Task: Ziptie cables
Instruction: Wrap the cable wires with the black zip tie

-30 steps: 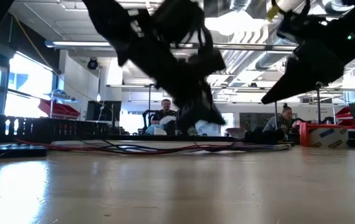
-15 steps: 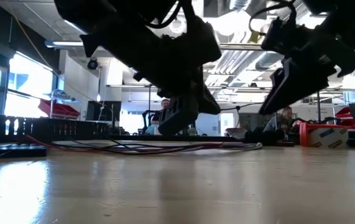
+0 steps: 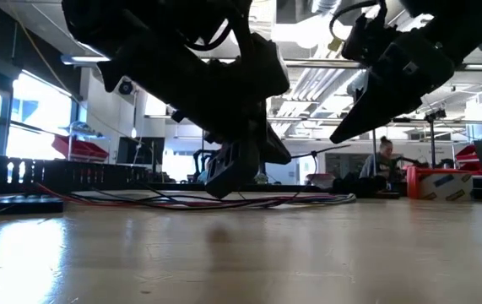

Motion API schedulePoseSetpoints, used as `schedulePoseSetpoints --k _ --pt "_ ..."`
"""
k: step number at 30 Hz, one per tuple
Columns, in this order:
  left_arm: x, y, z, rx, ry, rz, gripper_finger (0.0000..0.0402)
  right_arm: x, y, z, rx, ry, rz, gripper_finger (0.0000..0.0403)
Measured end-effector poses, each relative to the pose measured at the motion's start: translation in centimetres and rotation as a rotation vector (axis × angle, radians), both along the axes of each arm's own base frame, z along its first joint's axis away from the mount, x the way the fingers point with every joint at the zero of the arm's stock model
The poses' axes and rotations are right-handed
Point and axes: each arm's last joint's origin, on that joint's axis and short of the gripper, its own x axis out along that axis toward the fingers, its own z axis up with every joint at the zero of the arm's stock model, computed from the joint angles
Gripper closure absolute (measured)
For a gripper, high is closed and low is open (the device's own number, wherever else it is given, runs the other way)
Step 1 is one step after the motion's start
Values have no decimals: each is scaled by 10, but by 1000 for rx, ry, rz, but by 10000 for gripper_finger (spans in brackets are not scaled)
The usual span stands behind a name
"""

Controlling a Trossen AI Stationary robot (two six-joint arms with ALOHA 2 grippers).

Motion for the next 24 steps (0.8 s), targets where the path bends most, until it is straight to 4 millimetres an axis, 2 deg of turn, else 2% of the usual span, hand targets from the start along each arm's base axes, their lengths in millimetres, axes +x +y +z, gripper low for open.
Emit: schedulePoseSetpoints --k 7,10,14,19,24 --pt "1 -2 3 0 -27 -10 401 9 -5 -15 19 37 24 265" --pt "1 -4 3 8 -23 -19 401 11 -4 -15 22 19 23 273" --pt "1 -5 3 8 -23 -24 401 11 -4 -15 23 18 24 311" --pt "1 -5 3 5 -24 -27 401 10 -3 -16 25 31 23 389" --pt "5 1 1 -104 -18 -112 396 7 5 -17 29 35 -12 399"
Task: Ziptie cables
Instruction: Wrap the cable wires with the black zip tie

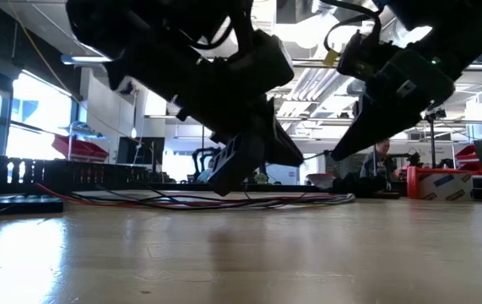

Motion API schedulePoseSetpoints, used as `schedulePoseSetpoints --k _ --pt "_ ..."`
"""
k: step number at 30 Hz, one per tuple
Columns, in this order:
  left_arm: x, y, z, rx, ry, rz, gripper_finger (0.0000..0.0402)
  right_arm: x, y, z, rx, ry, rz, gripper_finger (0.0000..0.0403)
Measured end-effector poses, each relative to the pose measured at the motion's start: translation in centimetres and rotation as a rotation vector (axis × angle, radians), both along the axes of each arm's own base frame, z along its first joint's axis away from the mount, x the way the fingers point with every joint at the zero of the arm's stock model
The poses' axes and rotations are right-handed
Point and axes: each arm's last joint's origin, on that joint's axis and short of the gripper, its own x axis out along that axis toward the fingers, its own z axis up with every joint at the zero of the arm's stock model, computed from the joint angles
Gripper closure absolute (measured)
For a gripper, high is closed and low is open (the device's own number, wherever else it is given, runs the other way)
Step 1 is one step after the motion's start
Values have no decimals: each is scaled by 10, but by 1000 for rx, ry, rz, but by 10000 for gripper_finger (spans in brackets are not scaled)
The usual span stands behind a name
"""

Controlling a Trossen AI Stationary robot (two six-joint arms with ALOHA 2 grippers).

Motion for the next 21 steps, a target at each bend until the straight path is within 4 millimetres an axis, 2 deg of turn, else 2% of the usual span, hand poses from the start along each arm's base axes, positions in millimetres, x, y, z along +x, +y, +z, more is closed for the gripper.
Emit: schedulePoseSetpoints --k 4,9,13,17,21 --pt "8 11 3 -153 -16 -81 361 -5 11 -1 25 -2 -57 401" --pt "19 19 14 -235 -50 -140 295 -13 26 -1 -22 -24 -88 402" --pt "28 23 25 -297 -71 -239 256 -16 30 -1 -90 -40 -102 402" --pt "32 32 26 -305 -76 -234 246 -17 31 0 -158 -54 -101 402" --pt "33 40 26 -341 -84 -202 258 -17 31 0 -180 -49 -84 403"
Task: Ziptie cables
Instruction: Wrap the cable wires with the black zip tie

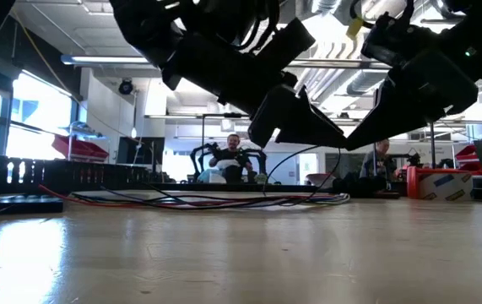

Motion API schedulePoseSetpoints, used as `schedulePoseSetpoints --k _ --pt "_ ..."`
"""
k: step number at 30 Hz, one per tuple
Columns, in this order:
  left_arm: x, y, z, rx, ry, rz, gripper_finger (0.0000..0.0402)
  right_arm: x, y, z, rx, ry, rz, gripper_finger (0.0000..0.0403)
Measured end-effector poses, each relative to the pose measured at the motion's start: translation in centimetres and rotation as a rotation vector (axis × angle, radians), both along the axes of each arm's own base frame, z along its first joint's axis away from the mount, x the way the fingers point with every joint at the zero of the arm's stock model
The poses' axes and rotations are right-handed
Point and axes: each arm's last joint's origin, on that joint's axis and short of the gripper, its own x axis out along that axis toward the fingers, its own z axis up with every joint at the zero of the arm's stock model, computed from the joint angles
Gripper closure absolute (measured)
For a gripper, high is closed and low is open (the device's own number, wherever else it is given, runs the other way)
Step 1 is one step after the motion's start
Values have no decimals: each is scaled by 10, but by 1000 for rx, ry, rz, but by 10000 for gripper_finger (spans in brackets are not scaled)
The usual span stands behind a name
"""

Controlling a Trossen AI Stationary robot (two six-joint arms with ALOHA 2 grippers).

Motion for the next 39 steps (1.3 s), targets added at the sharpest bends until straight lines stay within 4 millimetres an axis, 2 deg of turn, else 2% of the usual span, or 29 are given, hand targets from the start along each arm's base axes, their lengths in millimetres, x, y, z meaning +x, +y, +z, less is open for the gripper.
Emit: schedulePoseSetpoints --k 6,14,25,33,39 --pt "1 10 0 -121 9 -46 299 -1 3 0 -60 17 52 403" --pt "1 12 -1 -124 12 -47 364 -4 9 1 -82 7 72 403" --pt "-3 10 -8 -72 95 22 398 -11 19 0 -108 9 84 403" --pt "-11 13 -18 39 221 89 400 -37 33 -11 -28 105 23 403" --pt "-14 21 -23 46 270 111 401 -68 47 -18 94 216 -34 402"
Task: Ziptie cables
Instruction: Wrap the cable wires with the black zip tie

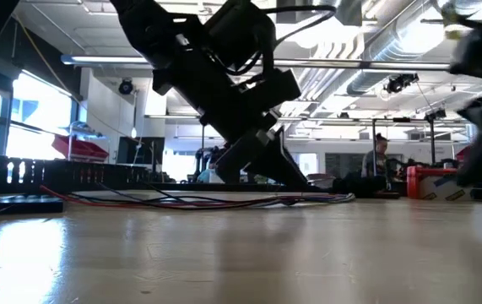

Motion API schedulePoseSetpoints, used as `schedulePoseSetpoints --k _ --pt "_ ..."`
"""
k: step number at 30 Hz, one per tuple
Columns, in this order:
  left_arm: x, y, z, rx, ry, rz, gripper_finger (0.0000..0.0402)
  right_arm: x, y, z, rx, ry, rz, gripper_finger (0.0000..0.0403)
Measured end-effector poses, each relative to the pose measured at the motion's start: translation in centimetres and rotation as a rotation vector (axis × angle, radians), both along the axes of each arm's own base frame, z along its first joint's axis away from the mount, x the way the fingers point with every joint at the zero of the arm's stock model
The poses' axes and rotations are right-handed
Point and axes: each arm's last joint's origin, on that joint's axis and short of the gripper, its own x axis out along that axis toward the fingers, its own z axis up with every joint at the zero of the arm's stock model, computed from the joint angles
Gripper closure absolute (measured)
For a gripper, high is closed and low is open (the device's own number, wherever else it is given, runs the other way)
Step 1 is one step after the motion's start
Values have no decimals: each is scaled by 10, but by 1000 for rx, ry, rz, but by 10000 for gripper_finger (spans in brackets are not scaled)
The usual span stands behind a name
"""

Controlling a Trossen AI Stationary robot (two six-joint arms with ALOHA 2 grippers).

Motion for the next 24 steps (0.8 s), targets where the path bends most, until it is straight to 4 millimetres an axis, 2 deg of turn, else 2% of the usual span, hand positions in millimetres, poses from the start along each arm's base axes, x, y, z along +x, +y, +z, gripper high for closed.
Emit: schedulePoseSetpoints --k 6,10,15,17,19,22,24 --pt "-1 4 -2 -17 14 -5 401 -35 13 3 88 200 -121 401" --pt "-1 4 -2 -14 20 0 401 -57 20 18 67 345 -216 401" --pt "-3 6 -5 -28 33 8 401 -73 31 38 53 426 -285 402" --pt "-4 6 -7 -32 31 6 401 -74 34 44 46 378 -303 402" --pt "-4 5 -6 -33 30 6 402 -69 36 47 27 199 -284 402" --pt "-4 4 -6 -38 29 -2 402 -52 40 43 31 -153 -208 400" --pt "-4 3 -6 -42 26 -2 401 -37 35 35 -4 -264 -180 388"
